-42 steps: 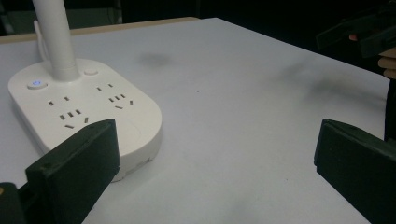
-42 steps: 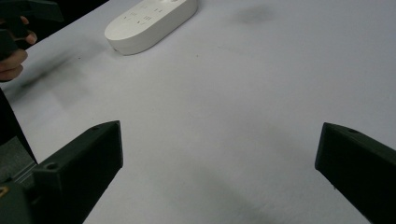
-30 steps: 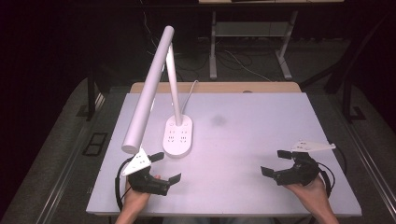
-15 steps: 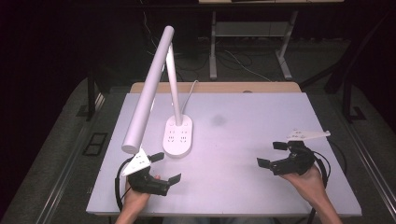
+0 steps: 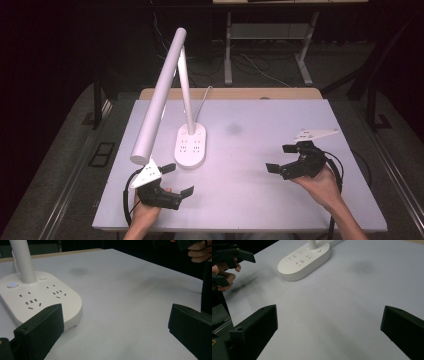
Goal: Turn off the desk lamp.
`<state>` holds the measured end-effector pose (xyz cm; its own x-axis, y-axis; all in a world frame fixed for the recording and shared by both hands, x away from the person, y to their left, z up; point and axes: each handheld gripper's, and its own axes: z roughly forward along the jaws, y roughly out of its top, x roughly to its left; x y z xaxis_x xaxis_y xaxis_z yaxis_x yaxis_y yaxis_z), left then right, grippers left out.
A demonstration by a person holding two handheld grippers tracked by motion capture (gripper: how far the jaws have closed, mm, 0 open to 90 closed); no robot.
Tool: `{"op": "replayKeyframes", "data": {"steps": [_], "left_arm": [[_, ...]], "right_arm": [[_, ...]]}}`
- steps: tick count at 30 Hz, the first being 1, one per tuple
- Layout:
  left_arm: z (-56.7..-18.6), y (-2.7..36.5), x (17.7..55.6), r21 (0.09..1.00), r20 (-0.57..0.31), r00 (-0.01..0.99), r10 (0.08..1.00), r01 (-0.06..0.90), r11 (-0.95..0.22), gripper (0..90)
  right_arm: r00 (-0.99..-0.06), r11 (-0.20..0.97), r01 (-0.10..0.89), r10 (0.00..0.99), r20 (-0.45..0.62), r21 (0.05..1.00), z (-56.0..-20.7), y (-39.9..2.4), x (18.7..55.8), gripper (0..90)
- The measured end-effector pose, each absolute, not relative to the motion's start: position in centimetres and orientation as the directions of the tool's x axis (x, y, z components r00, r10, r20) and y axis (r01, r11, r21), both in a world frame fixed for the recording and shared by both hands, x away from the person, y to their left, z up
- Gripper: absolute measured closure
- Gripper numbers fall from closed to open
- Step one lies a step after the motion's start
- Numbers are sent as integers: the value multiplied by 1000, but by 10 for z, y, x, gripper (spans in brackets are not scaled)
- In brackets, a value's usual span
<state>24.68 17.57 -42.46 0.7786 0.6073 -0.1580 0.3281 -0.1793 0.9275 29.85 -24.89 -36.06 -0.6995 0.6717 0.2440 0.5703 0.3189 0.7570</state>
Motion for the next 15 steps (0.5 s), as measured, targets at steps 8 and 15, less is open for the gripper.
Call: {"op": "replayKeyframes", "data": {"steps": [8,15], "left_arm": [[-424,177,247,928,-159,778,608,328,-177,0],[-424,176,246,927,-161,781,604,329,-178,0]], "right_arm": [[-722,349,554,653,228,756,-355,-234,306,8],[-734,369,556,638,232,745,-354,-222,314,9]]}}
